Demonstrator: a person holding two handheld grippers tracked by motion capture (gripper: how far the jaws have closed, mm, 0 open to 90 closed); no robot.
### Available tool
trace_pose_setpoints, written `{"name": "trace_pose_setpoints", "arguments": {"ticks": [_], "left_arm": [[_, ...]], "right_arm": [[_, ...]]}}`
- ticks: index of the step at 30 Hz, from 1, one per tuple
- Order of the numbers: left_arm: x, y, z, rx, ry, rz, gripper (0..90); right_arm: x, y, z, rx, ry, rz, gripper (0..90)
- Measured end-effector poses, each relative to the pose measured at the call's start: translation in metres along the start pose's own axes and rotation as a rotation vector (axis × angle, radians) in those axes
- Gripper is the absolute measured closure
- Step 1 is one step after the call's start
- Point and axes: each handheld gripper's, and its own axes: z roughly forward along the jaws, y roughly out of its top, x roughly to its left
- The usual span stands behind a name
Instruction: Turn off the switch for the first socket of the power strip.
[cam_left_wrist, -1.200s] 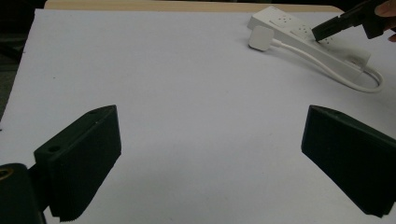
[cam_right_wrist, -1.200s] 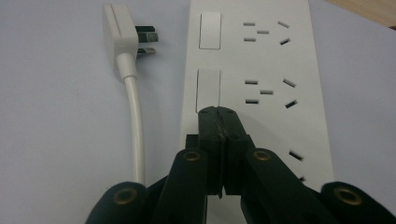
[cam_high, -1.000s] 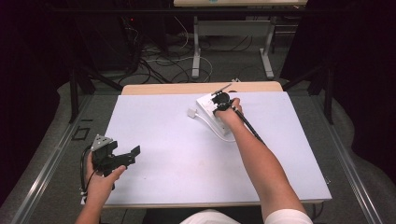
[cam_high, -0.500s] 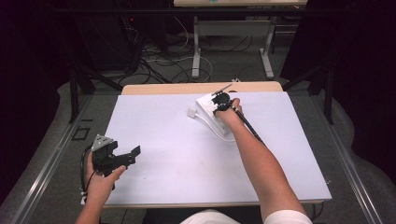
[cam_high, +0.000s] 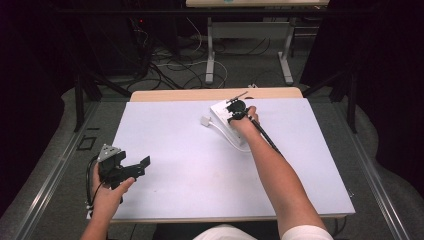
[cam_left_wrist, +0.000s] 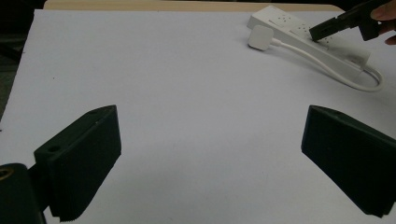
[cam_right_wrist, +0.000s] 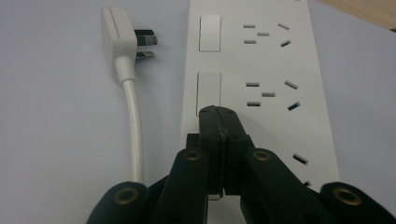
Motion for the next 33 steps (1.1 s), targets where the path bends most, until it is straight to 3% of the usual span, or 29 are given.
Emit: {"name": "trace_pose_setpoints", "arguments": {"ticks": [7,18,21,33], "left_arm": [[0.0,-0.0001,0.0003,0.001,-0.001,0.004,4.9],[0.0,-0.0005,0.0011,0.007,-0.003,0.003,4.8],[-0.0001,-0.0005,0.0009,0.007,-0.002,0.001,4.9],[-0.0008,-0.0009,0.0017,0.006,-0.002,0.001,4.9]], "right_arm": [[0.0,0.0002,-0.0012,0.014,-0.016,0.007,87.7],[-0.0002,-0.0012,-0.0006,-0.01,-0.014,0.011,84.1],[-0.0004,-0.0003,-0.0014,-0.006,-0.025,-0.007,82.1],[-0.0007,0.0012,-0.004,-0.038,-0.008,0.028,73.9]]}}
